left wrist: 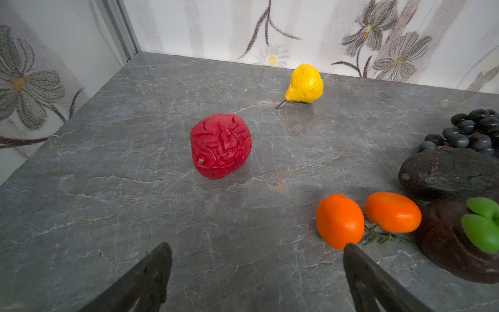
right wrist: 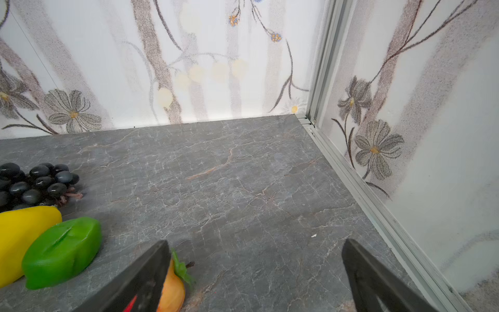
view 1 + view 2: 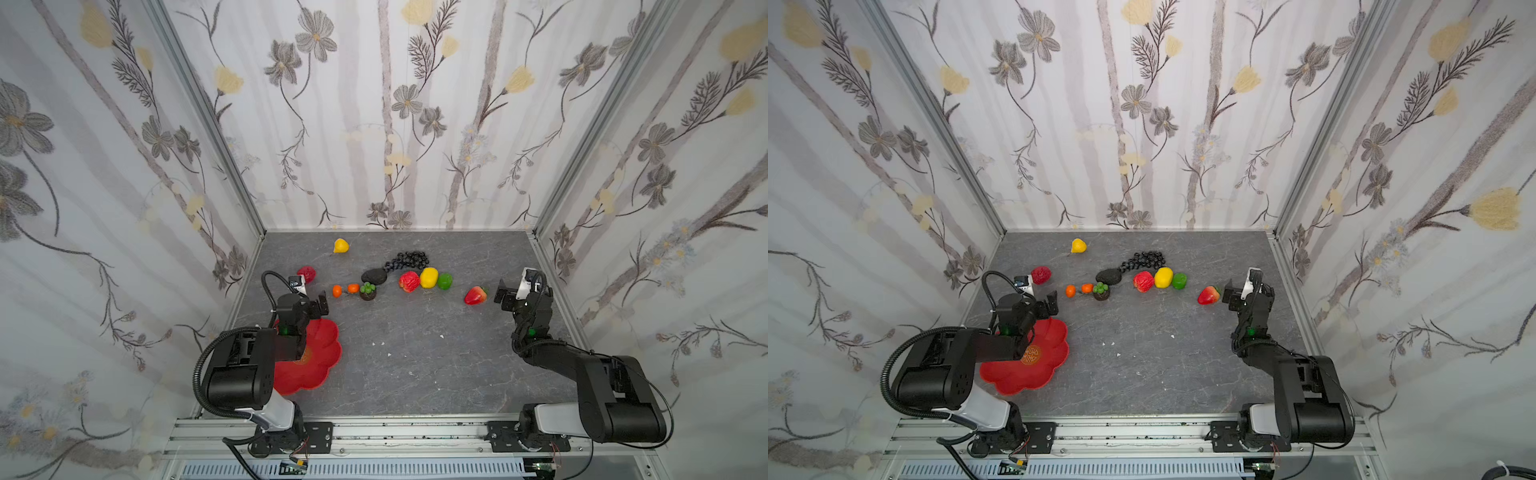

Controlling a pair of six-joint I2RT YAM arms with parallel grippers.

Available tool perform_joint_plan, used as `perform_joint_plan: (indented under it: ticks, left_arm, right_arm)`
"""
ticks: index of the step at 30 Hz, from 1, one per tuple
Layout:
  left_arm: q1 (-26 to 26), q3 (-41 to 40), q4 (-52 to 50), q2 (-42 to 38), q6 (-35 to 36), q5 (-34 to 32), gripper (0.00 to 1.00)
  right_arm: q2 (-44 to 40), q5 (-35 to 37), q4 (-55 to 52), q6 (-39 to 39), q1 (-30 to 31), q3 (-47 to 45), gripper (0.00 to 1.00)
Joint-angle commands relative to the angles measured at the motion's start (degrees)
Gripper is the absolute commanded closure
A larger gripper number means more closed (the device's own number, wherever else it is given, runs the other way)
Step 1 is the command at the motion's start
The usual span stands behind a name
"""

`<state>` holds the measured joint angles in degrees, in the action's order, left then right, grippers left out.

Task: Arrange fruit in a fruit bowl
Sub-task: Move the fruit bowl to the center of the table.

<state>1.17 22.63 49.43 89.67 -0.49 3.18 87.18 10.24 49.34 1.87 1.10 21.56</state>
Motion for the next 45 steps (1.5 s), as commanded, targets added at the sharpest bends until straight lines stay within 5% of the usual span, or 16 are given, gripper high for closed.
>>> perform_joint_plan:
  ticks: [1,31,39,45]
  left_arm:
    - [0.2,0.3,1.2,0.0,-0.2,0.5,0.00]
    - [0.1,0.8,-1.0,-1.7,-0.8,-2.0,0.00]
    - [-2.6,1.4,-14.1,-17.1,-0.4,-7.7,0.00]
    - [-4.5,4.7,-31.7,-34.9,-12.8,-12.6,0.00]
  right_arm:
    - [-0.2,-1.3,0.9,-0.4,0.0,0.1,0.01]
    - [-1.0,-0.2,3.1,-0.1,0.0,-1.5,0.01]
    - [-15.8,-4.7,-1.1,-3.8,1.4,-5.6,0.01]
    - [-32.8,-7.3,-13.8,4.5,5.0,-0.9,0.01]
